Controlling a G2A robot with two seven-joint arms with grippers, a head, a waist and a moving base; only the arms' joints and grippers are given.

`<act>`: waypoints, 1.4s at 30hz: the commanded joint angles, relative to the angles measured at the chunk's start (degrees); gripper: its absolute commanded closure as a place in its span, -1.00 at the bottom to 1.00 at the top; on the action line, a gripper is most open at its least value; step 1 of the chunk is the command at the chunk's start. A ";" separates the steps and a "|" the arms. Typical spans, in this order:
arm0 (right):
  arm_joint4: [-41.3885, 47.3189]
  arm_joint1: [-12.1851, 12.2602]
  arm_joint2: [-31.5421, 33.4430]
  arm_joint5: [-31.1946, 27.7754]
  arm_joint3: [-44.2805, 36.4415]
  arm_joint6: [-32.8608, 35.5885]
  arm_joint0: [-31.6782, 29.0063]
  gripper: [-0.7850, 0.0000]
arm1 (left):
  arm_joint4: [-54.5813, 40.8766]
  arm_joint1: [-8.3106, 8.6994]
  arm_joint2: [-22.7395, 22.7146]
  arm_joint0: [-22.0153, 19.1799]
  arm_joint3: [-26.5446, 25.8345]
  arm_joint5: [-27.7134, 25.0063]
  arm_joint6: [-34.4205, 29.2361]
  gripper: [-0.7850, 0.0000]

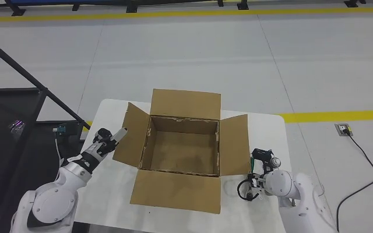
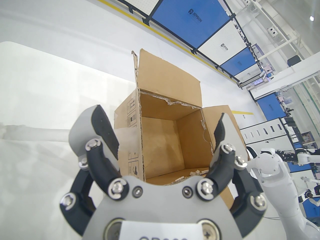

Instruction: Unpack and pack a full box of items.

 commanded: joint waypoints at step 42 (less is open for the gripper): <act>28.98 2.44 18.95 -4.60 -26.94 -7.77 -7.51 -1.00 | 0.56 0.56 -2.27 1.98 -1.46 -1.02 0.13 -1.00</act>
